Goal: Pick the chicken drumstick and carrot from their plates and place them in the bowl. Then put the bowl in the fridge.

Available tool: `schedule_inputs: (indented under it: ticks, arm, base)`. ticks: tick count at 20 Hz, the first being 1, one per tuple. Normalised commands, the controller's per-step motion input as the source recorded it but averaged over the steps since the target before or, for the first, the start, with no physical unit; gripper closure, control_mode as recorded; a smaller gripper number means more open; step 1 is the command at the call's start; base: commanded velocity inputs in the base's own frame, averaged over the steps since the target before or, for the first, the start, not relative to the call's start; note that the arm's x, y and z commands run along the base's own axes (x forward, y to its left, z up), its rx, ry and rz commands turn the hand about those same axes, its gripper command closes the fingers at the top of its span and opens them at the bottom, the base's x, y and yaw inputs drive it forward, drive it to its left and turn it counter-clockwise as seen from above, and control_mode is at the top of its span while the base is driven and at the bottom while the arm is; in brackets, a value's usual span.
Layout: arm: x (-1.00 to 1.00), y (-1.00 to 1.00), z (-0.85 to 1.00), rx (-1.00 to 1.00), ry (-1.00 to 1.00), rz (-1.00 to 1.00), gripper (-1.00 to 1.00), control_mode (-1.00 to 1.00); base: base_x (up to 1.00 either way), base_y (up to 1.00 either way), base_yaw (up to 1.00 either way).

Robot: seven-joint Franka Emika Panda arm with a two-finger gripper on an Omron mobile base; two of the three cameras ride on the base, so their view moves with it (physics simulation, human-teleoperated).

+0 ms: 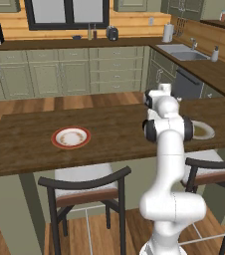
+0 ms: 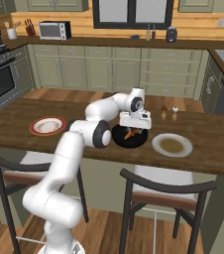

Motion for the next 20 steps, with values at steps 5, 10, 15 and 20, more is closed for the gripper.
schedule_inputs:
  ticks: [5, 10, 15, 20]
  arm:
    - [-0.36, 0.07, -0.17, 0.0, 0.03, -0.05, -1.0, -1.0]
    - [-0.45, 0.06, -0.27, -0.01, 0.0, -0.05, -1.0, -1.0]
    - [-0.29, 0.09, 0.07, -0.04, -0.05, -0.02, -1.0, -1.0]
    - [-0.13, 0.24, 0.27, -0.06, -0.09, 0.0, -1.0, -1.0]
  base:
    - [0.0, 0.0, 0.0]
    - [0.0, 0.0, 0.0]
    - [0.0, 0.0, 0.0]
    - [0.0, 0.0, 0.0]
